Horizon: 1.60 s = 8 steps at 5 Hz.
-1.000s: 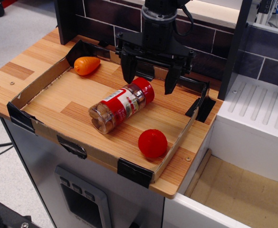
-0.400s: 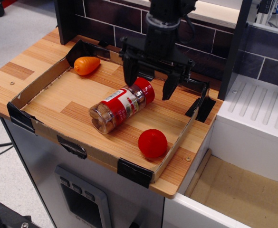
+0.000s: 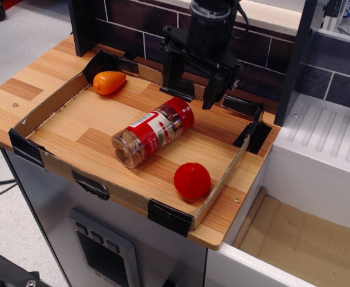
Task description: Upright basil bottle
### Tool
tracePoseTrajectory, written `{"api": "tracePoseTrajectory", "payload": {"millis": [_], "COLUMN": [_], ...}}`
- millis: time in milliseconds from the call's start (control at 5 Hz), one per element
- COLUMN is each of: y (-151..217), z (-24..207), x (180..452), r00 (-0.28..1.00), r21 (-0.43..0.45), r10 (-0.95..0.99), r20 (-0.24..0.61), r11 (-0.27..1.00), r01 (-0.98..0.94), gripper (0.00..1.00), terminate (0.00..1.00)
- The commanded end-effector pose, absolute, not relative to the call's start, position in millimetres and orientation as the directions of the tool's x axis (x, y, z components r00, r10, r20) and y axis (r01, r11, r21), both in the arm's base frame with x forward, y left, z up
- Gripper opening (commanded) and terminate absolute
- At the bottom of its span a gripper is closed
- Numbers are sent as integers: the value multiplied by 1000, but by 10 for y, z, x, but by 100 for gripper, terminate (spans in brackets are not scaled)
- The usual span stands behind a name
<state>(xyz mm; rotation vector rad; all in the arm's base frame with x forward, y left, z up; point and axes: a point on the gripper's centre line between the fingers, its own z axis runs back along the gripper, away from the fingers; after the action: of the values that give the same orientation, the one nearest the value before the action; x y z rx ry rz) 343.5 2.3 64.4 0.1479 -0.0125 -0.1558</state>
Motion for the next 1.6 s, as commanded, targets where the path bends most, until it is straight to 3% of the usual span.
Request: {"api": "tracePoseTrajectory", "payload": {"millis": [0, 600, 800, 1400], "y": [41, 136, 147, 148], "z": [680, 487, 393, 180], "x": [3513, 3580, 3573, 3544], "r00": [951, 963, 972, 970], "r21": [207, 242, 225, 261], "r10": [-298, -243, -223, -227], "r20": [82, 118, 80, 86], "r11": [939, 948, 954, 945], "r01": [276, 209, 200, 198], "gripper": [100, 100, 100, 100], "terminate": [0, 0, 0, 0]}}
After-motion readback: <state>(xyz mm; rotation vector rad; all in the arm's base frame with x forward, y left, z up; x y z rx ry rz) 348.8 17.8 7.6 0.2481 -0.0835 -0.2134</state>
